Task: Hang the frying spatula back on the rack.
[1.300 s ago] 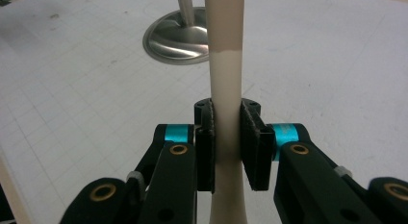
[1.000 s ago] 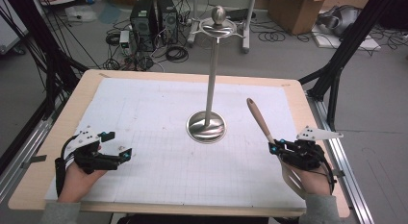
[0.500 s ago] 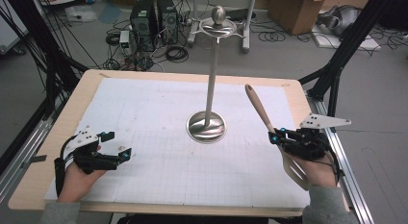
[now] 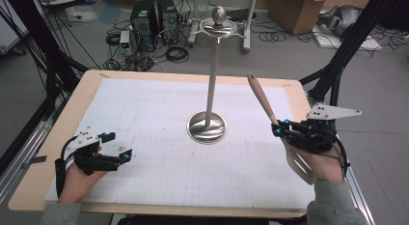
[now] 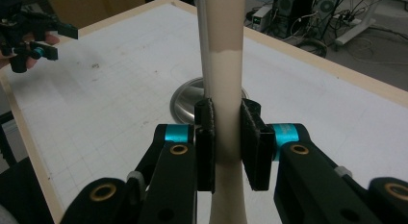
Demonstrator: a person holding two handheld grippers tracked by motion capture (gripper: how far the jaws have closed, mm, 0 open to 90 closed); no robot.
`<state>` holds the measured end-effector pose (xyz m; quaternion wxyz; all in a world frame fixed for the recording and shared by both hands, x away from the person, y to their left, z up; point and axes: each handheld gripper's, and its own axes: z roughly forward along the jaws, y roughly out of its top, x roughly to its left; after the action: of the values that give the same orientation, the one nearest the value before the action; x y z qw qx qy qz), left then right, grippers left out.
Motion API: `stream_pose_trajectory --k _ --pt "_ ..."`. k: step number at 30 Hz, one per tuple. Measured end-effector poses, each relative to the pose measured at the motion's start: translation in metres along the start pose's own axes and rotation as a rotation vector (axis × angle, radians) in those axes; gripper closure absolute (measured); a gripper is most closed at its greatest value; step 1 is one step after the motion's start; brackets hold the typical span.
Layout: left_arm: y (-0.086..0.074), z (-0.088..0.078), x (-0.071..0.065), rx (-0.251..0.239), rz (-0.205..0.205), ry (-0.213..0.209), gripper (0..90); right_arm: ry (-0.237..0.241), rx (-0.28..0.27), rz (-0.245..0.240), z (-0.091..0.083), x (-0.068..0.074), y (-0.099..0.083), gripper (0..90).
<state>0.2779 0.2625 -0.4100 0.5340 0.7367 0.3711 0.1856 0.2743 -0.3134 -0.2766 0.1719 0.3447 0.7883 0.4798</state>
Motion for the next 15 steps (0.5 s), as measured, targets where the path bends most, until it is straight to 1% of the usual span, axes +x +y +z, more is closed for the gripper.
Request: stream_pose_trajectory --k 3,4,8,11,13,14,15 --pt "-0.001 -0.001 0.002 0.000 -0.001 0.002 4.5 0.007 -0.017 0.002 0.000 0.001 0.003 78.2" --pt "-0.001 -0.002 0.002 -0.003 -0.008 0.003 4.5 0.008 -0.016 0.005 0.000 0.001 0.004 78.2" --pt "0.000 -0.003 0.003 -0.012 -0.005 -0.002 4.5 0.000 -0.013 0.000 0.002 0.002 0.009 78.2" --pt "0.000 -0.004 0.003 -0.022 -0.002 -0.009 4.5 0.006 -0.025 -0.008 0.001 0.002 0.014 78.2" --pt "0.000 -0.004 0.003 -0.032 -0.004 -0.013 4.5 0.004 -0.022 -0.018 0.000 0.004 0.017 78.2" --pt "0.000 -0.005 0.003 -0.035 -0.005 -0.019 4.5 0.001 -0.022 -0.025 -0.001 0.004 0.019 78.2" --pt "0.001 -0.006 0.004 -0.043 -0.017 -0.055 4.5 0.002 -0.021 -0.025 -0.002 0.004 0.020 78.2"
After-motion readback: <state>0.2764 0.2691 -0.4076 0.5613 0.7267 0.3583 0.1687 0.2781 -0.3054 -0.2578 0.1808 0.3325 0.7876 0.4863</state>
